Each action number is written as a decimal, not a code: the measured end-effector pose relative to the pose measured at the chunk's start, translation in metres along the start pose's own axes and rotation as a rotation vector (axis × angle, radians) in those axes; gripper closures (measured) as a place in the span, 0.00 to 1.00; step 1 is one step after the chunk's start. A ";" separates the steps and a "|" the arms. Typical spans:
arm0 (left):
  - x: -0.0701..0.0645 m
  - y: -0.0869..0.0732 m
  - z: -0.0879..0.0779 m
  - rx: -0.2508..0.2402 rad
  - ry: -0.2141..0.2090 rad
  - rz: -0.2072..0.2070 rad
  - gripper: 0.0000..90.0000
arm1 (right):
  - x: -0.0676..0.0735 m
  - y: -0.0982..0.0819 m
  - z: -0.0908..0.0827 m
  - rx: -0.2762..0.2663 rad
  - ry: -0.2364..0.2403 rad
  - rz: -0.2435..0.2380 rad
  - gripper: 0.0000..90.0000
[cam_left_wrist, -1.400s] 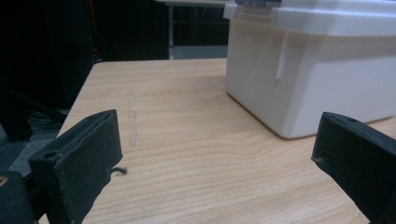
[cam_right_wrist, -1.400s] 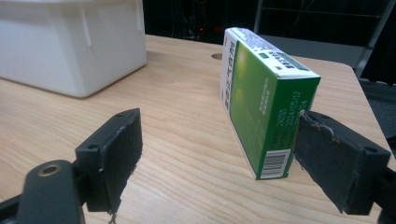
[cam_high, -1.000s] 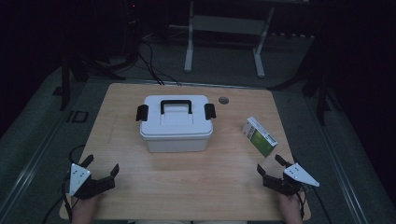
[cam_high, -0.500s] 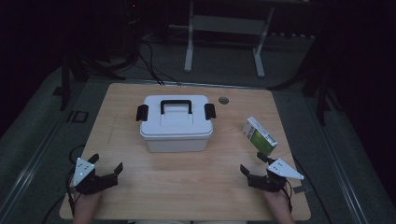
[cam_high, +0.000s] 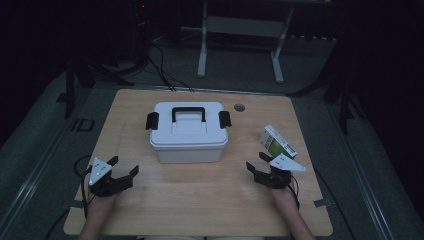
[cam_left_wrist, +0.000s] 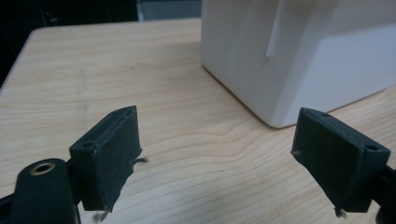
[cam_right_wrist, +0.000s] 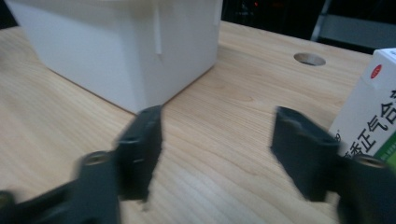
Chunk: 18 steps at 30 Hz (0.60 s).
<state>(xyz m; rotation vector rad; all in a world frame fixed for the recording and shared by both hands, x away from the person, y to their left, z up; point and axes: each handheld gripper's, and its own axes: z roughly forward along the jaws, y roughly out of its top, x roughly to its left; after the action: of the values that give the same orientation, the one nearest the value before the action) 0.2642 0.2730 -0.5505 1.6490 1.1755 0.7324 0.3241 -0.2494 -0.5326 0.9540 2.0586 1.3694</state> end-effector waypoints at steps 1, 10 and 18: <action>-0.001 0.001 0.004 0.015 0.002 0.008 0.17 | 0.000 0.000 0.000 0.000 0.000 0.000 0.44; -0.009 0.013 0.034 0.089 -0.049 0.055 0.59 | 0.003 0.009 0.034 0.055 -0.010 -0.025 0.86; -0.004 0.027 0.054 0.106 -0.083 0.027 0.76 | 0.004 0.021 0.054 0.070 -0.023 -0.029 0.95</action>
<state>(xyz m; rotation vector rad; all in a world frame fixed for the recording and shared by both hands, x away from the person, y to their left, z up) 0.3189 0.2475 -0.5450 1.7691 1.1521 0.6220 0.3661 -0.2092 -0.5336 0.9613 2.1073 1.2732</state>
